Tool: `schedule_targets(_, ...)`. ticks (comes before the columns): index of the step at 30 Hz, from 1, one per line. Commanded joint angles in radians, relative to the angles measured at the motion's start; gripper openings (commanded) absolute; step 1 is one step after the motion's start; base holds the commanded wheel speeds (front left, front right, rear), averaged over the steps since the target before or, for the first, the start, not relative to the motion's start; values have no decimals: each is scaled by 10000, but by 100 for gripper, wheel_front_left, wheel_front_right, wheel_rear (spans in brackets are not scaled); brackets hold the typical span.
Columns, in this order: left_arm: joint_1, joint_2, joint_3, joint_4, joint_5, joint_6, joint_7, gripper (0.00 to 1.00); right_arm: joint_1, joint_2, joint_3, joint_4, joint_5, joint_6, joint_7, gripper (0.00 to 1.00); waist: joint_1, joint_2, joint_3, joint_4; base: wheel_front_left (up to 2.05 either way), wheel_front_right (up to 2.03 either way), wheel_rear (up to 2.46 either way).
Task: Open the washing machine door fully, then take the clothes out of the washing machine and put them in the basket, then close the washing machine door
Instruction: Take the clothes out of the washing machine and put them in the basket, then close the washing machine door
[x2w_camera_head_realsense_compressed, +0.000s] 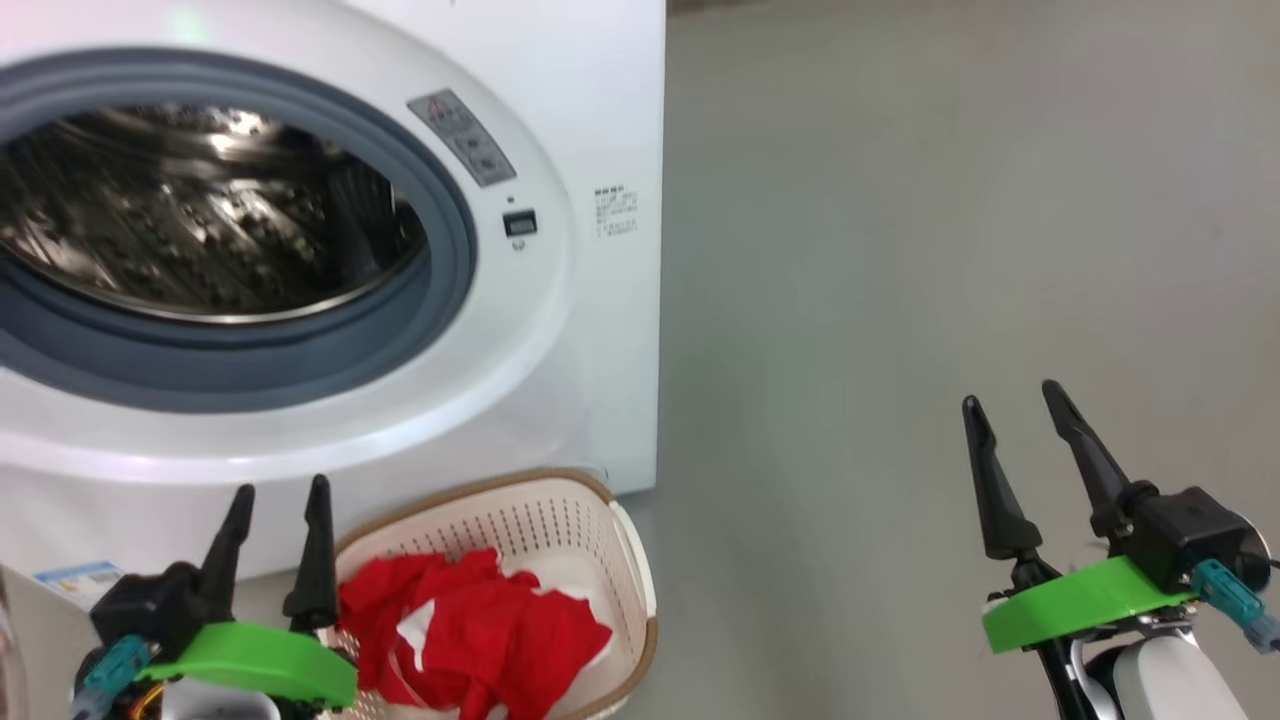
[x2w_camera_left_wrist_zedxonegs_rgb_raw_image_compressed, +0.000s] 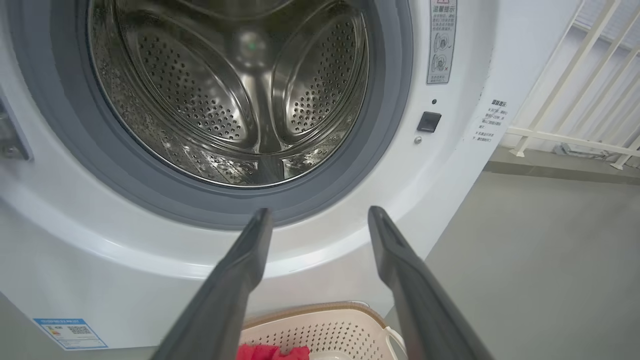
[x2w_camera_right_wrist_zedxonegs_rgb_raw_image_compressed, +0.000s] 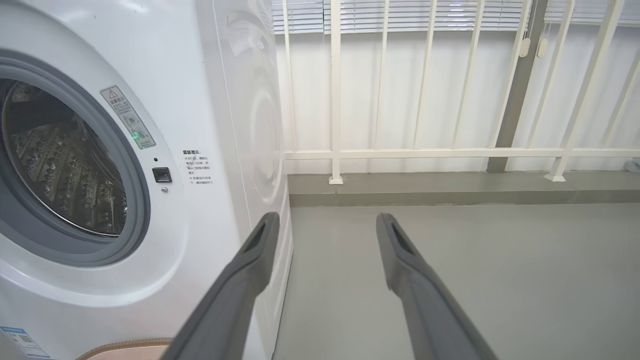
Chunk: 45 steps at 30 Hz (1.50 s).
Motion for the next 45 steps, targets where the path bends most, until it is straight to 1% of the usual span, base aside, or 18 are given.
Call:
schedule_targets(1, 95, 167, 435, -511, 150, -23, -121, 100, -12, -18, 155, -277, -117, 63, -63, 100, 1, 0, -540, 42, 0, 0, 0)
schedule_targets(6, 615, 22, 657, -1524, 536, -42, -122, 100, 287, -18, 36, -424, -172, 63, -63, 100, 1, 0, -904, 1, 0, 0, 0)
schedule_targets(12, 1105, -78, 764, -2159, 736, -55, -122, 100, 508, -18, -152, -497, -253, 63, -63, 100, 1, 0, -1200, -29, 0, 0, 0)
schedule_targets(19, 1510, -143, 765, -2448, 734, -65, -122, 100, 706, -18, -332, -705, -321, 63, -63, 100, 1, 0, -1411, -22, 0, 0, 0)
schedule_targets(32, 1715, -204, 707, -2675, 643, -68, -122, 100, 839, -18, -329, -651, -271, 63, -63, 100, 1, 0, -1592, -46, 0, 0, 0)
schedule_targets(38, 1842, 14, 222, -2892, 451, -68, -122, 100, 862, -18, -368, -636, -242, 63, -63, 100, 1, 0, -1616, -22, 0, 0, 0)
schedule_targets(45, 1842, 123, 186, -2904, 382, -68, -122, 100, 853, -18, -354, -652, -250, 63, -63, 100, 1, 0, -1578, 4, 0, 0, 0)
